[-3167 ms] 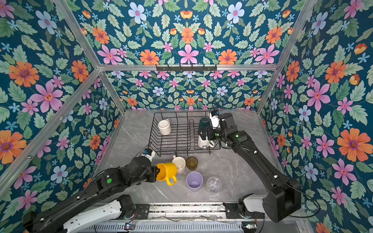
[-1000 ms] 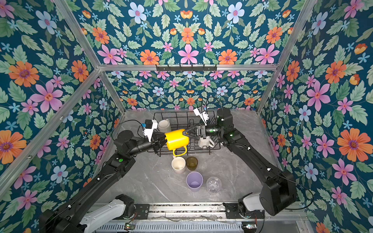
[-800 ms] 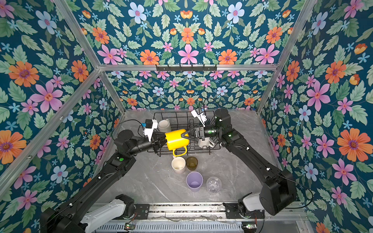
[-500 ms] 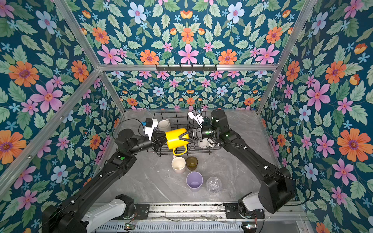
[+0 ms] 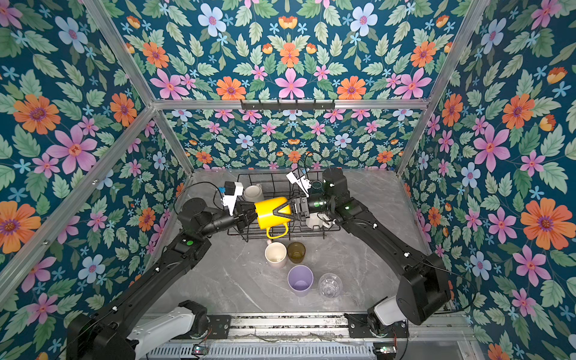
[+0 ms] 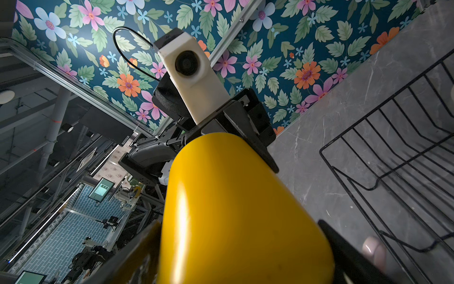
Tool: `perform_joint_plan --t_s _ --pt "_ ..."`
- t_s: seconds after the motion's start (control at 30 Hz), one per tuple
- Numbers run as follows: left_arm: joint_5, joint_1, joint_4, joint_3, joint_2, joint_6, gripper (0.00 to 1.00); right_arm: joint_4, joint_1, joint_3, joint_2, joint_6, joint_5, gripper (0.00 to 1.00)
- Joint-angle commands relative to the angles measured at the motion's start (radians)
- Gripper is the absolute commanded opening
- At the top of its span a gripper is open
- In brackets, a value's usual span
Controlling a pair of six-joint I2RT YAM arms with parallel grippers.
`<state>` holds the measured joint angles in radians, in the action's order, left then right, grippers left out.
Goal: Load cups into a dish rack
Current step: Place the cup upside down at the dish rack.
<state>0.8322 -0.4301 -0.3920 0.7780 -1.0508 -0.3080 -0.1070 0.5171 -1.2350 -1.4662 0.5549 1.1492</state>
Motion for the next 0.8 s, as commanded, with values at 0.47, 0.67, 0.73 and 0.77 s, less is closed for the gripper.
perform_joint_plan --t_s 0.47,0.67,0.73,0.77 --pt "0.03 0.007 -0.157 0.003 -0.018 -0.053 0.0 0.031 0.037 -0.024 -0.028 -0.014 -0.029 0.86" --pt "0.026 0.011 -0.168 0.002 -0.023 -0.063 0.0 0.065 0.037 -0.027 -0.019 -0.034 -0.06 0.63" --pt "0.022 0.011 -0.171 0.001 -0.025 -0.067 0.0 0.075 0.038 -0.031 -0.019 -0.037 -0.065 0.56" --pt "0.021 0.012 -0.172 0.002 -0.026 -0.069 0.0 0.078 0.037 -0.033 -0.019 -0.037 -0.068 0.52"
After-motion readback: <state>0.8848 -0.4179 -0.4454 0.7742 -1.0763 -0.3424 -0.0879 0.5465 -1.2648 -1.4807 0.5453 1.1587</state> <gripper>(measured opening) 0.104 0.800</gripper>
